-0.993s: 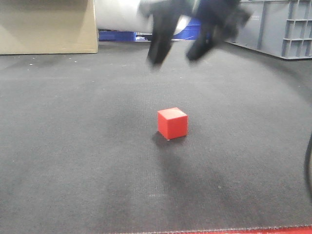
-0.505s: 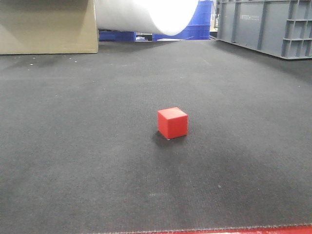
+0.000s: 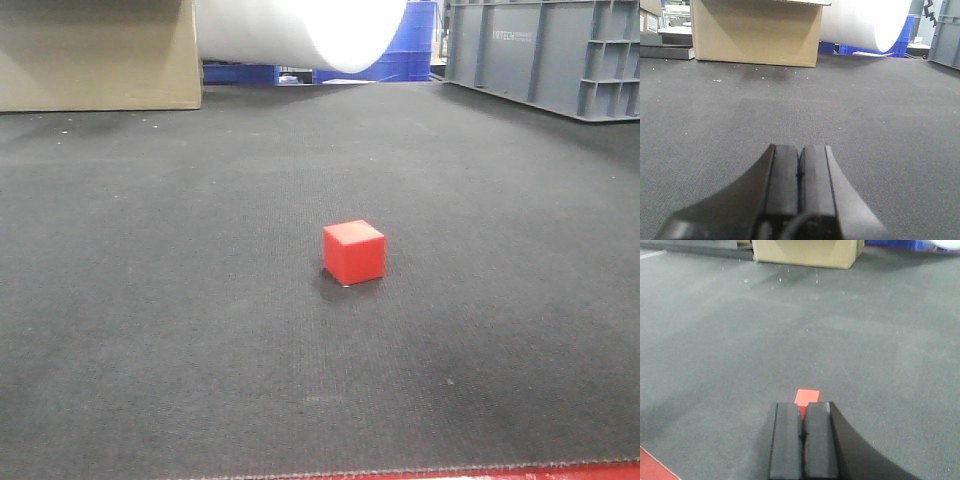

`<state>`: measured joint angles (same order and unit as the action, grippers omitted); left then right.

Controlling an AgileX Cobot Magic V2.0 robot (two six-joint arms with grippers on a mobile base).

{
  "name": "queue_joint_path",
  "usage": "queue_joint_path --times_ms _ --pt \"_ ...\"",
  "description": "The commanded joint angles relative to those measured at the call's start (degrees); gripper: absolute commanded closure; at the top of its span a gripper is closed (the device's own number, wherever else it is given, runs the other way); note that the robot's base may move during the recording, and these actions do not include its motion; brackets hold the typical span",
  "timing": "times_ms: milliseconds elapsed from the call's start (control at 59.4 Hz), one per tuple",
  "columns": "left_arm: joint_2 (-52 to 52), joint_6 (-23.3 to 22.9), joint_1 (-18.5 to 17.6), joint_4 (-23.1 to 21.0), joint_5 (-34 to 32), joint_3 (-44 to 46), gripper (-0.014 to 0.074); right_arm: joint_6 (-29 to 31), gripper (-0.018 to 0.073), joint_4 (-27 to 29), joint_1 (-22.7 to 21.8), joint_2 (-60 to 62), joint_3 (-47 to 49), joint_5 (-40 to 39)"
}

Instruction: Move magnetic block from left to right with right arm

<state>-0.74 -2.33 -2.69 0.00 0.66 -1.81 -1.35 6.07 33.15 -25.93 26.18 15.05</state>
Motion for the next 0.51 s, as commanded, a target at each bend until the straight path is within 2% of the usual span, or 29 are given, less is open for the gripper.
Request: queue_joint_path --times_ms 0,387,488 --pt "-0.8 -0.4 0.2 0.0 -5.4 -0.5 0.0712 0.5 0.0491 0.2 -0.3 -0.2 1.6 -5.0" --pt "-0.8 -0.4 0.2 0.0 -5.4 -0.5 0.0713 0.5 0.0491 -0.7 -0.4 -0.1 0.5 -5.6" --pt "-0.8 -0.4 0.2 0.0 -5.4 -0.5 0.0713 0.5 0.0491 -2.2 -3.5 0.5 -0.9 -5.8"
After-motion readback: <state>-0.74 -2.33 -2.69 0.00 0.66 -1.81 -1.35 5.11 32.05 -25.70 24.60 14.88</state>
